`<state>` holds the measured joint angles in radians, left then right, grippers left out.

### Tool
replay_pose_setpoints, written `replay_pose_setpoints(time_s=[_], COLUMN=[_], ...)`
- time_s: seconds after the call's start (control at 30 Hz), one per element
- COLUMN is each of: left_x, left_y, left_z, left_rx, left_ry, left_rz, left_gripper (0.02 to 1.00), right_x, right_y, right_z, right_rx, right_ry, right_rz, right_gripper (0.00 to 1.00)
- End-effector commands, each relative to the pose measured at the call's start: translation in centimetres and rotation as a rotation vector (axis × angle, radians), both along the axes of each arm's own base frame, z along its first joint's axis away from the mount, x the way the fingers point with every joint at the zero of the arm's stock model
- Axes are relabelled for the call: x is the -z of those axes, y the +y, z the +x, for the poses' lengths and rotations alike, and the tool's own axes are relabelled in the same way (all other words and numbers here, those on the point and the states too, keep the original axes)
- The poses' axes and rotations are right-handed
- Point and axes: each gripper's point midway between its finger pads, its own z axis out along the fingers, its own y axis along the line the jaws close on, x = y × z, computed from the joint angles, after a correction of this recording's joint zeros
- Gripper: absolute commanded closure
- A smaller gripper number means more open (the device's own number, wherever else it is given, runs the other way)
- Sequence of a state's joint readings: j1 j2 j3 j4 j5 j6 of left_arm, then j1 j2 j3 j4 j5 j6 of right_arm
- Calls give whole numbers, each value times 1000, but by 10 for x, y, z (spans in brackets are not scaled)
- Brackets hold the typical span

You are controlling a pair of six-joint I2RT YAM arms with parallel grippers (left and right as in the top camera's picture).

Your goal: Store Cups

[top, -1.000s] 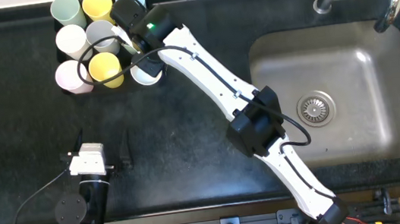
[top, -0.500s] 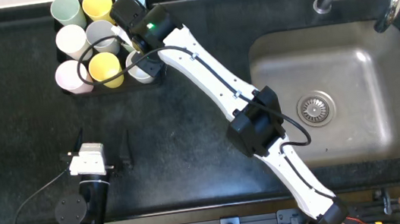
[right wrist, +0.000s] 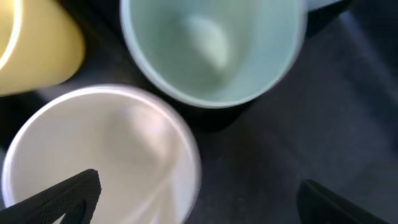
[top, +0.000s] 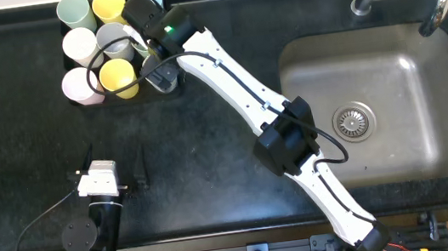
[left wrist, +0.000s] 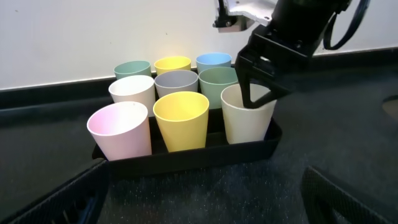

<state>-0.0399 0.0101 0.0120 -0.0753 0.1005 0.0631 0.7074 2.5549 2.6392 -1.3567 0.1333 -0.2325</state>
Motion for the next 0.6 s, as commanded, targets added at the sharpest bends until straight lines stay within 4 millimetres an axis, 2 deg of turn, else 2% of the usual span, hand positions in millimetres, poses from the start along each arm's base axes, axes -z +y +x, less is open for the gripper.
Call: replay_pose_setpoints(time_s=[0.03, 0.2, 0.27, 0.33, 0.37, 0.5, 0.6], left_x=[0, 0, 0, 0, 0, 0, 0], left_y=[-2, -2, -2, -2, -2, -2, -2], left_z=[0, 0, 0, 0, 0, 0, 0], left_rx=[7, 7, 7, 7, 7, 7, 7], left_ry=[-6, -6, -6, -6, -6, -7, -6], left_rz=[15, 15, 15, 15, 15, 15, 15], left_gripper=[18, 20, 20, 18, 20, 20, 18], right_x=[-46, -103, -136, -160, -173, -201, -234], right_y=[-10, -17, -25, -36, -47, -80, -131], right_z=[33, 40, 37, 32, 25, -12, -4], right_rx=[76, 144, 169, 193, 210, 229, 367], right_ry=[-190, -274, -312, -327, -316, -187, -286], right_rz=[1, 109, 175, 216, 233, 309, 291], right_gripper=[3, 3, 5, 3, 5, 5, 5])
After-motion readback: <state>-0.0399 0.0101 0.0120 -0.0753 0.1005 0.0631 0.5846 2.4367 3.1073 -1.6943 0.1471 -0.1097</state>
